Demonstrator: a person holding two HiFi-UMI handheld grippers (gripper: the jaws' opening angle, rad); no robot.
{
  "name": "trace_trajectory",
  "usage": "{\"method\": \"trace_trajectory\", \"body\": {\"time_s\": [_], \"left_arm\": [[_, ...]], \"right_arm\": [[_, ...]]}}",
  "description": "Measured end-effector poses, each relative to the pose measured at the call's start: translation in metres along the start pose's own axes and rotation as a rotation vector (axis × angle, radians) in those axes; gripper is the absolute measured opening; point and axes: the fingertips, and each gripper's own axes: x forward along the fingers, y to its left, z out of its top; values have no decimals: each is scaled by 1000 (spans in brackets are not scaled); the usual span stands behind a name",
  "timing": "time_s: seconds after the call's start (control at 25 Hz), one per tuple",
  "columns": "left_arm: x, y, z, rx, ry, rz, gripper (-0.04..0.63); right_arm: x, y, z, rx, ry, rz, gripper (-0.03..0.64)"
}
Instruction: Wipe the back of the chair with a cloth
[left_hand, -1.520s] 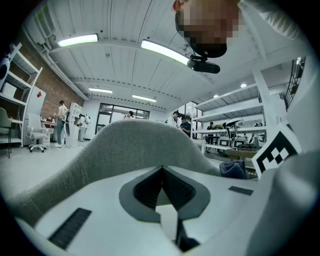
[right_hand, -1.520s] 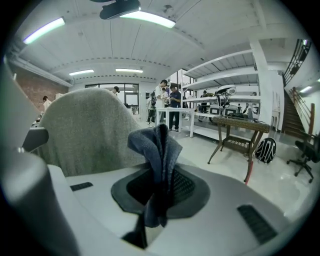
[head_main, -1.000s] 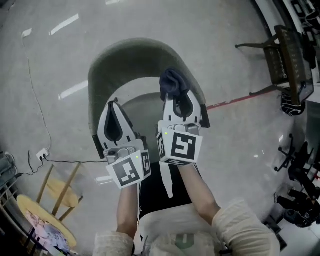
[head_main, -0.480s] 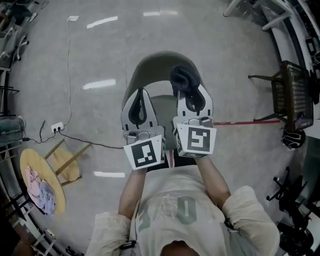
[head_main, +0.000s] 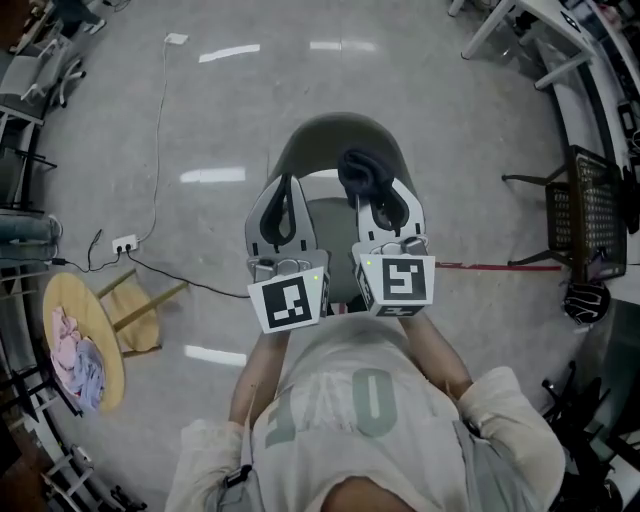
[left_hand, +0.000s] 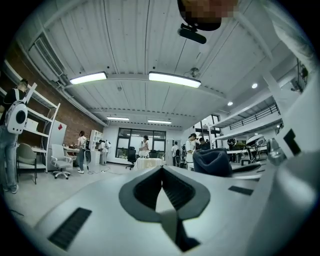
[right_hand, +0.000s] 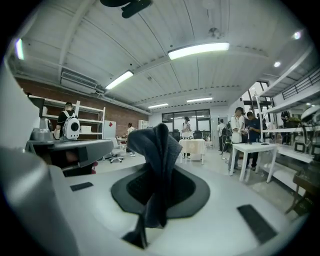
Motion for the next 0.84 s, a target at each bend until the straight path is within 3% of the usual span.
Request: {"method": "trace_trajectory", "body": {"time_s": [0.84], "left_arm": [[-6, -7, 3, -6, -11, -1, 15]], "right_arm": [[-13, 5, -7, 21, 33, 20, 58]]}}
